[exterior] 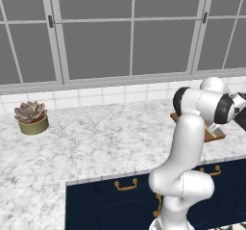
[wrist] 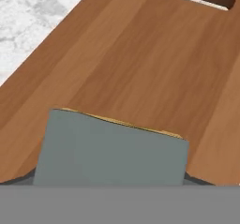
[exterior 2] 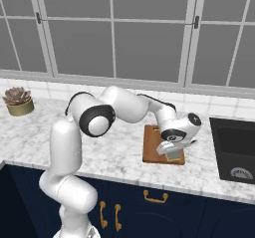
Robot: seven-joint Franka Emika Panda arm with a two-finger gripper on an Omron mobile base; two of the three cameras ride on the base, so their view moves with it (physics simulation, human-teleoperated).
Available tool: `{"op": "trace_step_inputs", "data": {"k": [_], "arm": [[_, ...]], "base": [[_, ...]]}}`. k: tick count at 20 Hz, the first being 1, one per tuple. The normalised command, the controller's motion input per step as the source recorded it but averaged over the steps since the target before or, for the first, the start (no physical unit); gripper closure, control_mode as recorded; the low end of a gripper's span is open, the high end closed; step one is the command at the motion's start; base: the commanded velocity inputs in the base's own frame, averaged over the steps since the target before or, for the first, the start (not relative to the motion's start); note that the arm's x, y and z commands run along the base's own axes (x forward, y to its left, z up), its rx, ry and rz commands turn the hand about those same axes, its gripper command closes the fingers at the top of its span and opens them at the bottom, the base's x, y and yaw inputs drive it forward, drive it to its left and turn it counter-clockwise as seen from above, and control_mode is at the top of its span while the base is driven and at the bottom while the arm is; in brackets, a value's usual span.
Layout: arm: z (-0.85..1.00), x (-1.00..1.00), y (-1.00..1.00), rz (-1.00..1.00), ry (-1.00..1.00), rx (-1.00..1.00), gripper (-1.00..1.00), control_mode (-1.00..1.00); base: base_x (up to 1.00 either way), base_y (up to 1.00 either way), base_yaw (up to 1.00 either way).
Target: Pick up the sponge from the counter and clean the cutting board by briefly scrubbing or pressing down on the cutting board. Once finished, release the sponge.
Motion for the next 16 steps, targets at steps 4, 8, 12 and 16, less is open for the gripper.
{"op": "trace_step_inputs", "data": {"k": [4, 8, 12, 16], "arm": [[0.06, 0.12, 1.0, 0.12, 0.0, -0.1, 1.0, -1.0], [0.1, 0.31, 1.0, -0.04, -0.05, 0.0, 1.0, -1.0], [0.17, 0.73, 1.0, 0.0, -0.01, -0.01, 1.0, -1.0], [0.0, 0.41, 0.95, 0.0, -0.02, 0.01, 1.0, -1.0]], "base": [[0.0, 0.0, 0.0], [0.0, 0.0, 0.0], [0.0, 0.0, 0.0], [0.0, 0.0, 0.0]]}}
